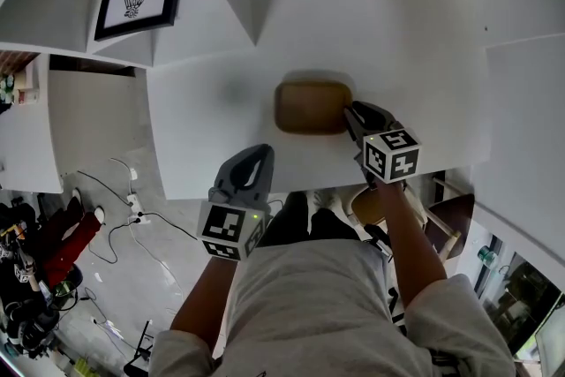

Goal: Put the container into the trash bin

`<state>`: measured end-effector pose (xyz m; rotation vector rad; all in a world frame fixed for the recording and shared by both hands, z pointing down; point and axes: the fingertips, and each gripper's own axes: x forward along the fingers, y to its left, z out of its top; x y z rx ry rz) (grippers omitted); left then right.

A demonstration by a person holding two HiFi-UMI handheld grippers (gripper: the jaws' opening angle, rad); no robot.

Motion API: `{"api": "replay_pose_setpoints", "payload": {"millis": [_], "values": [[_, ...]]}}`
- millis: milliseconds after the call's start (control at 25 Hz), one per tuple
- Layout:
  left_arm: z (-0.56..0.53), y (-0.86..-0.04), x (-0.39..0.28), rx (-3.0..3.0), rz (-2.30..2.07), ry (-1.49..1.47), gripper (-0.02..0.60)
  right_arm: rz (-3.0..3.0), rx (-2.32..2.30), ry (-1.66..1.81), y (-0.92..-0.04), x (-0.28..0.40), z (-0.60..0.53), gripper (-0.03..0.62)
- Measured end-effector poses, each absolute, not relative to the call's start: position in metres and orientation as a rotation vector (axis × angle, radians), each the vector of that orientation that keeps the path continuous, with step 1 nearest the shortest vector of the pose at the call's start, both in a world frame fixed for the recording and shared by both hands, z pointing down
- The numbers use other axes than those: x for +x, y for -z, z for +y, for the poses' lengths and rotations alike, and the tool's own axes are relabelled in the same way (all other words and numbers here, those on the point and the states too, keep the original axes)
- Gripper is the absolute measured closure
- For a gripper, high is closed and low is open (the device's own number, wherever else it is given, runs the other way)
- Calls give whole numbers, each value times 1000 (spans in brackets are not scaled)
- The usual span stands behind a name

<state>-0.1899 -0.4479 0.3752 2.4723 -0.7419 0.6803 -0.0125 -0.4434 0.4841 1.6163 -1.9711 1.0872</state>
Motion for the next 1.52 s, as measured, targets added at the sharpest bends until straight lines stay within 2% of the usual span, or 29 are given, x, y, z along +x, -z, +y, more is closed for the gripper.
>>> {"api": "replay_pose_setpoints", "payload": {"millis": [160, 440, 1520], "values": [[-447, -377, -193, 2462, -750, -676, 555, -1952, 1601, -1089, -487, -14, -445, 501], [-448, -379, -200, 2450, -764, -670, 555, -1904, 1616, -1065, -489, -10, -446, 553], [-441, -354, -209, 2509, -778, -603, 555, -1950, 1700, -1070, -447, -17, -434, 557]]}}
